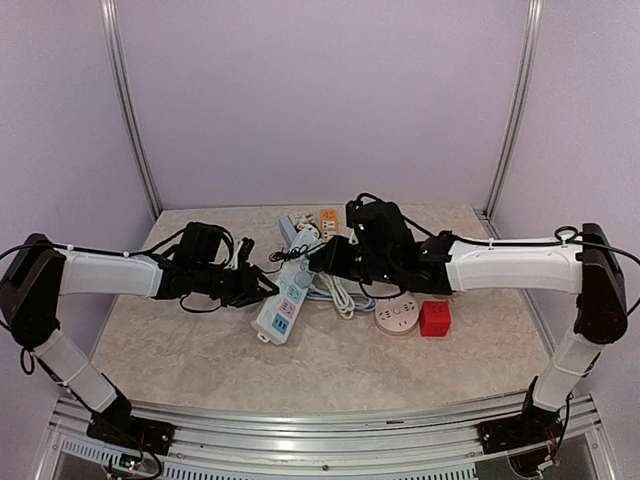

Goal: Pull the plug off the socket
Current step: Remove the plug from the socket, then place the plug at the center of the board.

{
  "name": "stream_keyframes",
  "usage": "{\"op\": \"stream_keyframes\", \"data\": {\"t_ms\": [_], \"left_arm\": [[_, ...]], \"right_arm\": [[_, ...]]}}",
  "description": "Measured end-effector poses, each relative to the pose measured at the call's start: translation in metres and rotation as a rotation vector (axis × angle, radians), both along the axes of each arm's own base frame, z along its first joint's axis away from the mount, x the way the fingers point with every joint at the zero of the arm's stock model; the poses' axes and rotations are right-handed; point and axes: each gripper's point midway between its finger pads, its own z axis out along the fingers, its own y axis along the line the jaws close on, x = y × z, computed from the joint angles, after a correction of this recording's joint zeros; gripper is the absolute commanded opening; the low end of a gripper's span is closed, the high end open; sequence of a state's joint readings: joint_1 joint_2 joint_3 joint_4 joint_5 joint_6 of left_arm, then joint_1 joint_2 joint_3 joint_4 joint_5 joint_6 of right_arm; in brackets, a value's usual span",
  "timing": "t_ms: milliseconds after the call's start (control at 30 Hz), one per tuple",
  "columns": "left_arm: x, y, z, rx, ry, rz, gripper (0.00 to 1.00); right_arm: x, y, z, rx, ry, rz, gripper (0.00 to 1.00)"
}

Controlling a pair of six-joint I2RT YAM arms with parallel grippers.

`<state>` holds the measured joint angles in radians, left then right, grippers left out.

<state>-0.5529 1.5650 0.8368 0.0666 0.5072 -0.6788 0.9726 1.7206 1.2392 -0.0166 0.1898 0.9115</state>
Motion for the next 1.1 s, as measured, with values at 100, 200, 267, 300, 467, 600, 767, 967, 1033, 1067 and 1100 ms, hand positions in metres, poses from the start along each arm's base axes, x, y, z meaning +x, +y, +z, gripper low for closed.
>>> {"op": "stream_keyframes", "data": {"t_ms": [100,200,267,300,467,600,767,967,1033,1067,1100], "left_arm": [[0.001,0.012,-0.014,0.045,0.035,0.035,0.00],[0.002,0.013,-0.014,0.052,0.032,0.042,0.00],[0.002,0.014,-0.015,0.053,0.031,0.042,0.00],[0.003,0.014,-0.015,0.054,0.030,0.043,0.00],[0.003,0.014,-0.015,0.056,0.028,0.044,0.00],[0.005,0.017,-0.015,0.057,0.026,0.049,0.00],[0.008,0.021,-0.014,0.059,0.020,0.054,0.00],[0.009,0.022,-0.015,0.062,0.015,0.053,0.00],[0.009,0.022,-0.015,0.062,0.015,0.053,0.00],[0.009,0.022,-0.015,0.062,0.015,0.053,0.00],[0.009,0.022,-0.015,0.062,0.015,0.053,0.00]], "right_arm": [[0.003,-0.010,0.035,0.046,-0.066,-0.036,0.00],[0.005,-0.016,0.053,0.071,-0.103,-0.058,0.00],[0.007,-0.018,0.055,0.065,-0.117,-0.071,0.00],[0.008,-0.020,0.054,0.052,-0.123,-0.082,0.00],[0.013,-0.045,0.052,-0.063,-0.162,-0.153,0.00],[0.016,-0.088,0.075,-0.155,-0.218,-0.249,0.00],[0.027,-0.169,0.119,-0.200,-0.279,-0.425,0.00],[0.047,-0.238,0.098,-0.326,-0.204,-0.548,0.00],[0.051,-0.244,0.077,-0.375,-0.155,-0.535,0.00],[0.052,-0.246,0.064,-0.399,-0.127,-0.527,0.00],[0.053,-0.247,0.052,-0.422,-0.098,-0.516,0.00]]}}
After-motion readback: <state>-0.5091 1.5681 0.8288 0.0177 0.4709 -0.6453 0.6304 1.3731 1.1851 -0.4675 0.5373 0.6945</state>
